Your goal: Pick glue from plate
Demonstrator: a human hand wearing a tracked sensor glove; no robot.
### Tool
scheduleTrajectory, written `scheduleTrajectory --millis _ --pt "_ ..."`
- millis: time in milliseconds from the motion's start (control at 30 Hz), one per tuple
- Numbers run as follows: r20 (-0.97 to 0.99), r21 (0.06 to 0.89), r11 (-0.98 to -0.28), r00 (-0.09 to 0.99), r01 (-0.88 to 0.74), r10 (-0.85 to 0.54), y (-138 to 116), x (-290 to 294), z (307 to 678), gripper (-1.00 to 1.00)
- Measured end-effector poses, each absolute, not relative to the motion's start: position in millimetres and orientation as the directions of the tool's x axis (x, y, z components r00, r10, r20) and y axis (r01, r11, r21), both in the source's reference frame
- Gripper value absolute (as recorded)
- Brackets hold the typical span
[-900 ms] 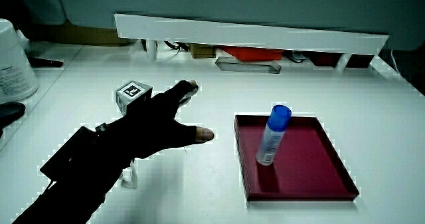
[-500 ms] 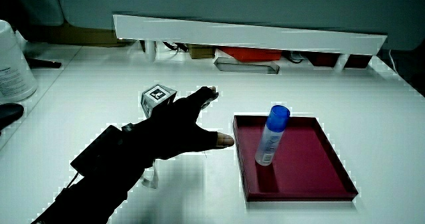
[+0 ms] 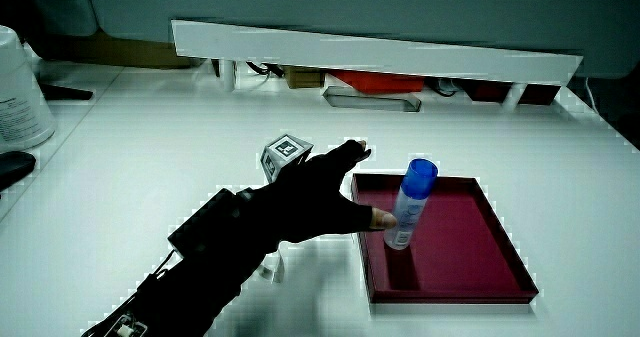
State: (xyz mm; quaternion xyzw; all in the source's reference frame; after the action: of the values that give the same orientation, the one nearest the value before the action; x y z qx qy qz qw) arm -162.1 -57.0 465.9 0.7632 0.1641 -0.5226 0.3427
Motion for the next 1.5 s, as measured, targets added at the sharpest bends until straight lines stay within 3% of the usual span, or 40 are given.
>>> scheduleTrajectory --millis 233,500,933,1233,1500 --pt "-0.917 0.34 -0.701 0.385 0.627 -0.101 -58.3 -143.3 479.5 0.0" --pt "-0.903 0.394 -0.683 0.399 0.615 -0.161 -59.2 -127.9 490.5 0.0" --pt "-0.934 0.304 -0.728 0.344 0.614 -0.1 -60.3 -116.8 503.6 0.0" --pt "-0.917 0.273 -0.842 0.391 0.465 -0.082 -59.4 -122.7 499.8 0.56" --pt "-0.904 0.279 -0.859 0.418 0.429 -0.085 -58.4 -122.5 495.2 1.0"
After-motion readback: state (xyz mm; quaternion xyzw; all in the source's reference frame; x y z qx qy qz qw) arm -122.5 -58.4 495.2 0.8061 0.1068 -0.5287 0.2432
